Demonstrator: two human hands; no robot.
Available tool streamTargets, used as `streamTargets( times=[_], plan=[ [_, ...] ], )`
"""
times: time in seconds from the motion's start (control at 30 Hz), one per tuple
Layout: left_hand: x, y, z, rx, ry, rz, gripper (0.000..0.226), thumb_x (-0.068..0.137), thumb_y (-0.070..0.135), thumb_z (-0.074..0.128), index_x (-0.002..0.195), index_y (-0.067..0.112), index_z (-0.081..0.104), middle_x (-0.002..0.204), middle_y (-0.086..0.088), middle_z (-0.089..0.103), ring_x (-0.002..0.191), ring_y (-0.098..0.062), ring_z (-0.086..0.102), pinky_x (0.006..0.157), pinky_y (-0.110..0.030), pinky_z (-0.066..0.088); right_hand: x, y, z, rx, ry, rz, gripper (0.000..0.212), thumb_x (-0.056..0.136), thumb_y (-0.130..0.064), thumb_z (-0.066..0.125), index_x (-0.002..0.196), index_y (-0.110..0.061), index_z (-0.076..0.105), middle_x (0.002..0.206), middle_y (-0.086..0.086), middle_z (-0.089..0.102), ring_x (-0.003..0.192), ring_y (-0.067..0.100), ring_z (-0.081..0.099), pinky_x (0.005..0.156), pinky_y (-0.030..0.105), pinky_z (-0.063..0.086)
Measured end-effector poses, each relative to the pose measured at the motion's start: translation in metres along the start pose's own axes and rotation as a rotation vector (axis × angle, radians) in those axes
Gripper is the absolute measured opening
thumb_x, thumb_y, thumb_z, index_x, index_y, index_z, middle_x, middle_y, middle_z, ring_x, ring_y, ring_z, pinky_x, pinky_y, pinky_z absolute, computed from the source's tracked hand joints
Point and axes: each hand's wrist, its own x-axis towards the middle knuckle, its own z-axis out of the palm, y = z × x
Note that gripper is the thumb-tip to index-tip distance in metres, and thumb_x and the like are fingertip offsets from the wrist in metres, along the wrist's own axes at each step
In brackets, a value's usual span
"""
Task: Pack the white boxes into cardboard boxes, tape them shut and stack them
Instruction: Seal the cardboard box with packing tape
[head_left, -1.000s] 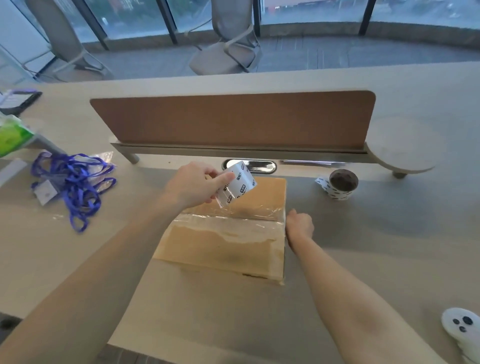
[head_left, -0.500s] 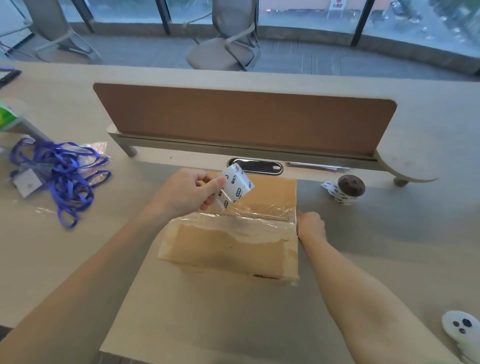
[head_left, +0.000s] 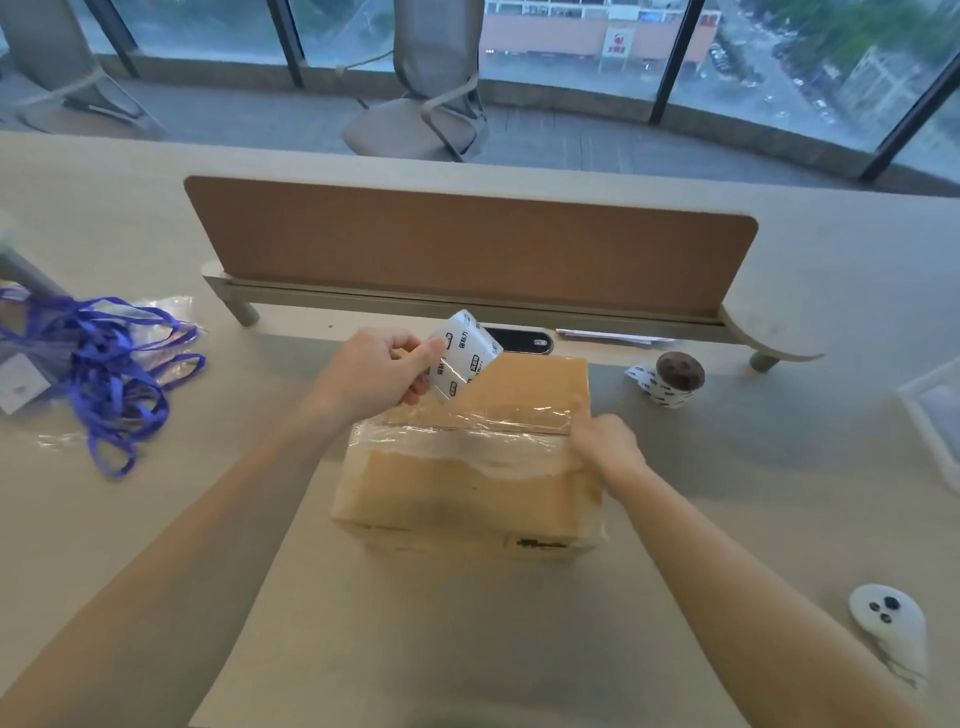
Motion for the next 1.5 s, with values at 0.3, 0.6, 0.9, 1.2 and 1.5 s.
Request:
streamTargets(
  times=[0.3, 0.6, 0.9, 1.2, 1.5],
  plan=[
    [-0.007, -0.006, -0.017, -0.110, 0.052, -0.009, 0.036, 0.098, 0.040, 0.061, 0.084, 0.009, 0.070, 0.067, -0.005, 0.072, 0.055, -0.014, 0.065, 0.058, -0.028, 0.054, 0.002, 0.004, 0.009, 0.069, -0.072, 0.046, 0.048, 0.099, -0.052, 0.047, 0.100, -0.006, 0.058, 0.101, 0.012, 0.062, 0.095, 0.030, 0.058, 0.084, 0.039, 0.048],
    [-0.034, 0.010, -0.026, -0.161, 0.076, -0.020, 0.031, 0.099, 0.037, 0.059, 0.099, 0.009, 0.072, 0.070, -0.001, 0.074, 0.060, -0.013, 0.068, 0.063, -0.027, 0.057, -0.010, 0.002, 0.000, 0.281, -0.212, 0.099, 0.044, 0.100, -0.044, 0.046, 0.113, -0.003, 0.057, 0.100, 0.011, 0.064, 0.090, 0.027, 0.063, 0.090, 0.048, 0.054],
    [-0.058, 0.056, 0.015, -0.022, -0.189, 0.073, 0.021, 0.100, 0.026, 0.060, 0.100, 0.006, 0.067, 0.081, -0.007, 0.077, 0.068, -0.016, 0.072, 0.065, -0.025, 0.059, -0.064, -0.031, -0.120, 0.043, -0.144, -0.856, 0.084, 0.087, -0.036, 0.073, 0.154, -0.022, 0.025, 0.160, -0.002, 0.028, 0.145, 0.014, 0.028, 0.118, 0.041, 0.029],
    [-0.081, 0.127, 0.086, 0.084, -0.472, 0.157, 0.015, 0.096, 0.019, 0.066, 0.105, 0.008, 0.071, 0.085, -0.017, 0.075, 0.070, -0.021, 0.070, 0.066, -0.030, 0.057, -0.094, -0.005, -0.193, -0.673, 0.079, -1.419, 0.064, 0.074, -0.039, 0.080, 0.130, -0.020, 0.055, 0.118, -0.004, 0.060, 0.111, 0.021, 0.053, 0.095, 0.021, 0.040],
    [-0.076, 0.201, 0.142, 0.287, -0.723, 0.184, 0.062, 0.081, 0.000, 0.079, 0.130, 0.032, 0.060, 0.091, -0.003, 0.078, 0.075, -0.012, 0.069, 0.070, -0.025, 0.057, -0.077, 0.062, -0.255, -0.503, 0.139, -1.508, 0.055, 0.058, -0.039, 0.079, 0.102, -0.013, 0.059, 0.087, -0.004, 0.061, 0.069, 0.009, 0.049, 0.061, 0.021, 0.044]
  ],
)
